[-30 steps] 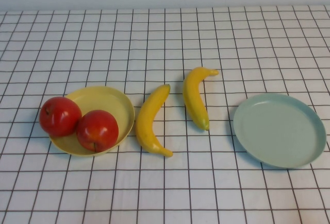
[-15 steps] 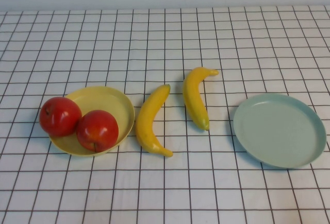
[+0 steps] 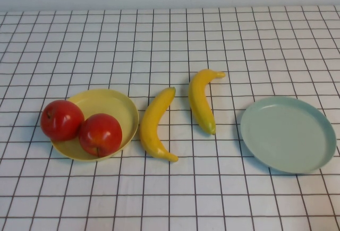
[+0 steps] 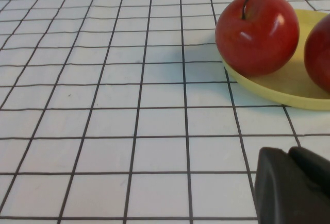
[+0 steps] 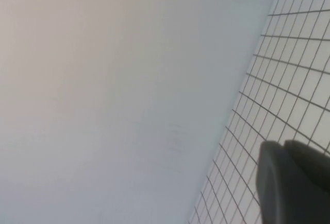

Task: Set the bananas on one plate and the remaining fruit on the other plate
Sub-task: Put another type of fruit in the right plate

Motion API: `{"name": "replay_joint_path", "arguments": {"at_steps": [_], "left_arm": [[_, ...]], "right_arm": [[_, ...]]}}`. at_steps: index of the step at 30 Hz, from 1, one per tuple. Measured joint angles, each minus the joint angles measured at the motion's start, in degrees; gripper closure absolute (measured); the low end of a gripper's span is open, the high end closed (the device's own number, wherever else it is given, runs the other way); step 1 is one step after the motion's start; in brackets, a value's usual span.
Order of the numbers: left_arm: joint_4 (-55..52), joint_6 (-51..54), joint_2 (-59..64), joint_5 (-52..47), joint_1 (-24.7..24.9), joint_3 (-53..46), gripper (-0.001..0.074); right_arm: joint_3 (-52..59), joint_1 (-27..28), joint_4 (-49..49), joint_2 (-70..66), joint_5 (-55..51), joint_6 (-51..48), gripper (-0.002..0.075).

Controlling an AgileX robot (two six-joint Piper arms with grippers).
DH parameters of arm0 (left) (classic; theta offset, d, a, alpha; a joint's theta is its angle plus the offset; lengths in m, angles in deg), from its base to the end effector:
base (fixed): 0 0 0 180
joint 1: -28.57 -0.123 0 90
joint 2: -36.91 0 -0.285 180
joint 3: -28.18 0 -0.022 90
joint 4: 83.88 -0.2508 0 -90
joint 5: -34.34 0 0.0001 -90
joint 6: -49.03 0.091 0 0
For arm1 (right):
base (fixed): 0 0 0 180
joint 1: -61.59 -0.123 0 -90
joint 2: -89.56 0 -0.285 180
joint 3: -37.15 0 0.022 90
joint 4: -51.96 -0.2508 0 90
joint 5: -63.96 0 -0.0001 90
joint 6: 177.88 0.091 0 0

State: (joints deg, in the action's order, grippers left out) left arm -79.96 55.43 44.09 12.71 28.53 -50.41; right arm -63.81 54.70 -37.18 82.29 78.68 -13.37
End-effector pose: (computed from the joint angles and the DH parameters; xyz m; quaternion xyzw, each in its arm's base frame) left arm 0.0525 -0.0023 0.1718 0.0265 0.8052 0.0043 0.5924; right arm 0.0564 -0.0164 0.2032 0.4505 0.5139 0.4017 0.6097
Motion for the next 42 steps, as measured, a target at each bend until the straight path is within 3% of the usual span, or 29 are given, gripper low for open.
{"name": "replay_joint_path", "arguments": {"at_steps": [11, 16, 22, 32, 42], "left_arm": [[0.0, -0.1, 0.0, 0.0, 0.0, 0.0, 0.0734], [0.0, -0.1, 0.0, 0.0, 0.0, 0.0, 0.0734], [0.0, -0.1, 0.0, 0.0, 0.0, 0.0, 0.0734], [0.0, -0.1, 0.0, 0.0, 0.0, 0.0, 0.0734], [0.0, -0.1, 0.0, 0.0, 0.0, 0.0, 0.0734]], "right_arm": [[-3.5, 0.0, 0.3, -2.9, -9.0, -23.4, 0.0742], [-14.7, 0.0, 0.3, -18.8, -10.4, -38.0, 0.0742], [-28.7, 0.0, 0.8, -39.5, -18.2, -48.7, 0.0743], [-42.5, 0.0, 4.1, -64.0, -21.5, -51.6, 0.0742], [-45.6, 0.0, 4.6, -67.0, -22.2, -54.7, 0.0742]]}}
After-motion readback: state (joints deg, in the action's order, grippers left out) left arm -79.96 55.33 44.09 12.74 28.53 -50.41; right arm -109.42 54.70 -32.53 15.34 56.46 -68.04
